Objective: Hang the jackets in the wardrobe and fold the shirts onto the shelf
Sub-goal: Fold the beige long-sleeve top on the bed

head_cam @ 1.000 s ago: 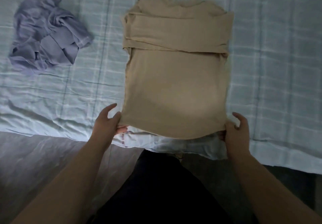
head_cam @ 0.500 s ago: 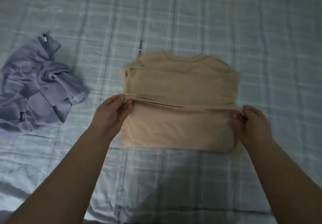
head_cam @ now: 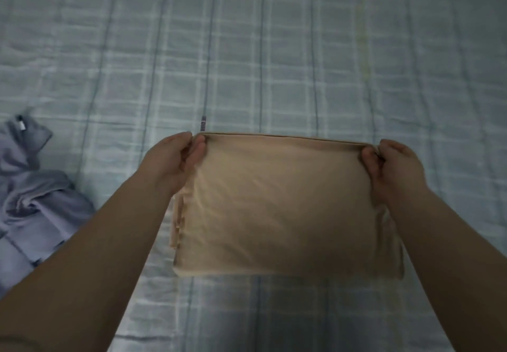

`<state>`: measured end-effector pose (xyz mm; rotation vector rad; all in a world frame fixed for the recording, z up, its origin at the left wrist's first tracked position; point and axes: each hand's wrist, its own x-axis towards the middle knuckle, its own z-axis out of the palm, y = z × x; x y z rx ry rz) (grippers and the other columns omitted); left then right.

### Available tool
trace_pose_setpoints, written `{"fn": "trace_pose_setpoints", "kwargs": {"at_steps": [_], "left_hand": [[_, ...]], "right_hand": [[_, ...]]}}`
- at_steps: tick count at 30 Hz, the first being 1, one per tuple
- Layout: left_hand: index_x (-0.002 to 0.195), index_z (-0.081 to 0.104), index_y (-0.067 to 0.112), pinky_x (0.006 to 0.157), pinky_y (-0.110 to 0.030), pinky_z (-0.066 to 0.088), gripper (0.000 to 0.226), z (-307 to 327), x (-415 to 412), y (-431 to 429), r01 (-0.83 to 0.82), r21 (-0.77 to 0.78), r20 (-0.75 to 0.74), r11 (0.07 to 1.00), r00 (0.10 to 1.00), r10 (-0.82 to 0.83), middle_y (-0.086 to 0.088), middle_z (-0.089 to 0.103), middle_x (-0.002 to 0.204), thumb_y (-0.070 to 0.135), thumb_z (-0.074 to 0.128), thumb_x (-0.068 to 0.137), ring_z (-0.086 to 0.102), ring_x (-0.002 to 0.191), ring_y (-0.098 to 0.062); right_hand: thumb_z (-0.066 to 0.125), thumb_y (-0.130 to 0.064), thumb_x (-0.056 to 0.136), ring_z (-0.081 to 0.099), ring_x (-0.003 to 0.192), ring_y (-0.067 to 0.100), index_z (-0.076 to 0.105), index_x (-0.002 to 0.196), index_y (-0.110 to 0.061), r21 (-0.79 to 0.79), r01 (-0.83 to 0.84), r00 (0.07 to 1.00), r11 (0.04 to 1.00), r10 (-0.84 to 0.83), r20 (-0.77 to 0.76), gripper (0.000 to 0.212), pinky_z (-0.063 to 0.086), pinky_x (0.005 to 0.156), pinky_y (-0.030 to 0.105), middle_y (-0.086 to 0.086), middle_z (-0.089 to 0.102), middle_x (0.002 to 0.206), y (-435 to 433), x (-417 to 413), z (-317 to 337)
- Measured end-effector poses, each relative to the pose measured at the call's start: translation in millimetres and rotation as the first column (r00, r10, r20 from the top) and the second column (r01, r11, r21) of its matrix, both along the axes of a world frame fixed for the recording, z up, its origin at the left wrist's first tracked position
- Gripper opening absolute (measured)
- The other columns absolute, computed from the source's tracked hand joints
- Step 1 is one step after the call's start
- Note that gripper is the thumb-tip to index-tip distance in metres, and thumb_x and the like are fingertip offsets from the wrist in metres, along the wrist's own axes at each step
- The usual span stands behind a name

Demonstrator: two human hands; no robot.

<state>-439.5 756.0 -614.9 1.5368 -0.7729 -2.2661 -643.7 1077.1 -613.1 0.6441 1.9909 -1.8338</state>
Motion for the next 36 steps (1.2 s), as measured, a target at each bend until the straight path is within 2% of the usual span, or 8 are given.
{"fn": "trace_pose_setpoints", "kwargs": {"at_steps": [7,11,12,14,17,19,26,36], "left_hand": [[0.113,0.056,0.005,0.087,-0.039,0.059,0.016,-15.2,-17.9,-8.3,-0.098,0.034,0.018,0.995,0.995,0.097,-0.018,0.063,0.108,0.012,0.053,0.099,0.069,0.100,-0.027],[0.117,0.053,0.018,0.079,-0.025,0.055,0.032,-9.1,-17.5,14.8,0.143,-0.402,0.222,0.904,0.973,-0.055,-0.008,0.067,0.110,0.010,0.062,0.088,0.069,0.093,-0.017],[0.122,0.052,0.021,0.079,-0.020,0.052,0.036,-8.0,-14.7,23.9,0.289,-0.533,0.339,0.795,0.934,-0.113,-0.002,0.067,0.113,0.012,0.062,0.089,0.067,0.095,-0.013],[0.131,0.051,0.021,0.094,-0.022,0.046,0.038,-8.2,-2.3,42.1,0.636,-0.665,0.608,0.392,0.766,-0.211,0.000,0.061,0.126,0.026,0.048,0.093,0.059,0.114,-0.014],[0.143,0.045,0.008,0.119,-0.048,0.023,0.060,-24.4,27.3,68.6,0.833,-0.499,0.864,-0.238,0.459,-0.207,-0.018,0.038,0.152,0.030,0.034,0.088,0.027,0.145,-0.037],[0.150,0.037,0.010,0.120,-0.056,0.014,0.064,-30.5,50.1,90.3,0.837,-0.367,0.930,-0.406,0.325,-0.172,-0.017,0.027,0.160,0.033,0.037,0.091,0.013,0.151,-0.037],[0.155,0.029,0.015,0.117,-0.059,0.021,0.062,-51.9,100.8,106.0,0.824,-0.293,0.954,-0.486,0.286,-0.090,-0.015,0.024,0.162,0.043,0.034,0.100,0.015,0.151,-0.034],[0.156,0.028,0.017,0.118,-0.058,0.020,0.062,-64.1,104.2,106.6,0.821,-0.269,0.957,-0.504,0.285,-0.046,-0.013,0.022,0.163,0.044,0.032,0.100,0.014,0.152,-0.032]], "right_hand": [[0.049,-0.007,0.097,0.072,0.094,0.028,0.047,0.133,-0.005,-0.127,0.064,0.995,0.990,-0.052,0.090,0.036,0.060,0.080,0.032,0.024,0.063,0.116,-23.5,-22.0,-11.6],[0.045,-0.018,0.097,0.072,0.099,0.026,0.038,0.141,-0.026,0.102,-0.076,0.987,0.992,0.090,-0.134,0.045,0.057,0.093,0.043,0.014,0.068,0.113,-22.2,-7.3,-5.4],[0.045,-0.023,0.098,0.071,0.100,0.023,0.044,0.138,-0.029,0.281,-0.157,0.947,0.947,0.225,-0.228,0.040,0.054,0.097,0.043,0.006,0.070,0.114,-18.2,1.8,-2.2],[0.043,-0.029,0.102,0.062,0.112,0.018,0.051,0.137,-0.027,0.644,-0.277,0.787,0.713,0.553,-0.274,0.035,0.042,0.106,0.035,0.000,0.066,0.124,-5.7,22.0,1.3],[0.036,-0.026,0.101,0.042,0.136,0.033,0.049,0.141,-0.008,0.879,-0.298,0.444,0.373,0.869,-0.218,0.046,0.028,0.117,0.041,0.017,0.048,0.146,18.4,49.4,-7.0],[0.038,-0.024,0.096,0.030,0.143,0.040,0.043,0.145,-0.002,0.941,-0.256,0.333,0.222,0.934,-0.130,0.054,0.021,0.120,0.052,0.024,0.036,0.153,36.7,63.1,-18.4],[0.031,-0.037,0.098,0.022,0.148,0.038,0.031,0.153,-0.005,0.959,-0.282,0.283,0.006,0.956,0.077,0.064,0.020,0.119,0.055,0.019,0.028,0.159,75.6,84.3,-44.7],[0.031,-0.036,0.099,0.019,0.150,0.036,0.026,0.154,-0.004,0.948,-0.317,0.266,0.000,0.960,0.089,0.064,0.019,0.121,0.050,0.020,0.025,0.160,81.6,78.8,-59.5]]}}
